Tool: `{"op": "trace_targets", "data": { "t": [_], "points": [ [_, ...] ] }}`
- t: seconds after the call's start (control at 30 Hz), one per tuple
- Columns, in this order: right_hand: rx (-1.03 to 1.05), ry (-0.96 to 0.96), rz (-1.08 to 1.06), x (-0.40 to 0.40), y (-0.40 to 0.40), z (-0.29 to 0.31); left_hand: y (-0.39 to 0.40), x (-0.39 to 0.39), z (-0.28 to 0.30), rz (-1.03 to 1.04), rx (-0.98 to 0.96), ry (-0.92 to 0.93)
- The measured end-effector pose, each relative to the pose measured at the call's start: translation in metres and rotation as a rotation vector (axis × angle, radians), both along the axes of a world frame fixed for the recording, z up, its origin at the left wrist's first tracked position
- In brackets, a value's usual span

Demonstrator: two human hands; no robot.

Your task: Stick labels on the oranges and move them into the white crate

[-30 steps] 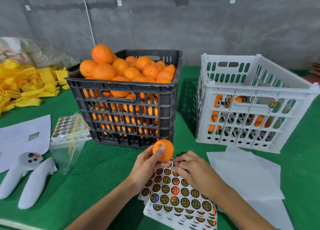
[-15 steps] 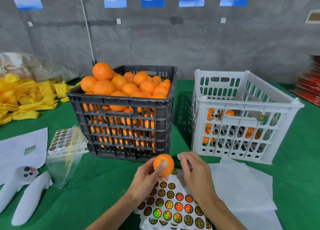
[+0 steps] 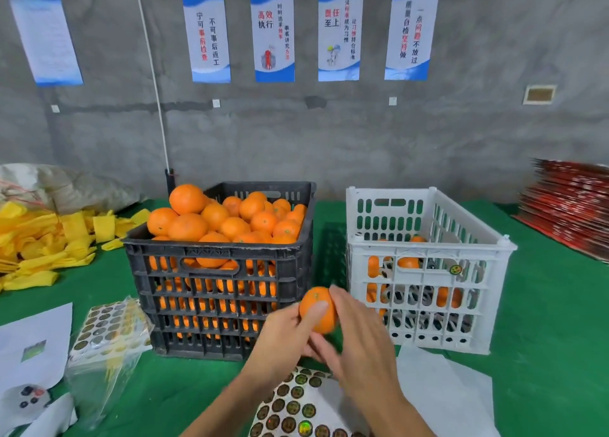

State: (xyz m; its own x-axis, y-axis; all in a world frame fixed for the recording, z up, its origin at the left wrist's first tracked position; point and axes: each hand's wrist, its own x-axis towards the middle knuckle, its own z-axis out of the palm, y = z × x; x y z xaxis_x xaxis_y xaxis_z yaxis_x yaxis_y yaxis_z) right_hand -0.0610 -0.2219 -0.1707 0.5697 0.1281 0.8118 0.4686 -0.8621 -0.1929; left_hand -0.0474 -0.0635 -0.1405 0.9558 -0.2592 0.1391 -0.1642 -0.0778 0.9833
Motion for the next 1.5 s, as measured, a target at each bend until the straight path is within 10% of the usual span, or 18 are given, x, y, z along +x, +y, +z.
{"op": "trace_targets", "data": {
  "t": [0.27, 0.43, 0.73, 0.9, 1.2, 1.33, 1.5],
  "points": [
    [0.033, -0.054, -0.318, 0.067, -0.072, 0.118, 0.03, 0.068, 0.13, 0.354, 0.643, -0.925],
    [-0.014, -0.072, -0.256, 0.076, -0.055, 0.108, 0.061, 0.119, 0.15, 0.342, 1.263, -0.317],
    [0.013, -0.109, -0.075, 0.061, -0.013, 0.067, 0.05, 0.13, 0.183, 0.106, 1.429, 0.111],
    [0.089, -0.048, -0.002, 0.054, -0.011, 0.062, 0.057, 0.11, 0.183, 0.235, 1.245, -0.067],
    [0.333, 0.178, 0.373, 0.031, 0.019, 0.052, 0.028, 0.014, 0.079, 0.553, 0.037, -0.801],
    [0.448, 0.314, 0.443, 0.024, 0.018, 0.028, 0.008, -0.006, 0.028, 0.541, 0.028, -0.824],
    [0.146, 0.499, 0.289, 0.013, 0.004, -0.016, 0.013, -0.007, -0.042, 0.228, 0.099, -0.428]
  ]
}}
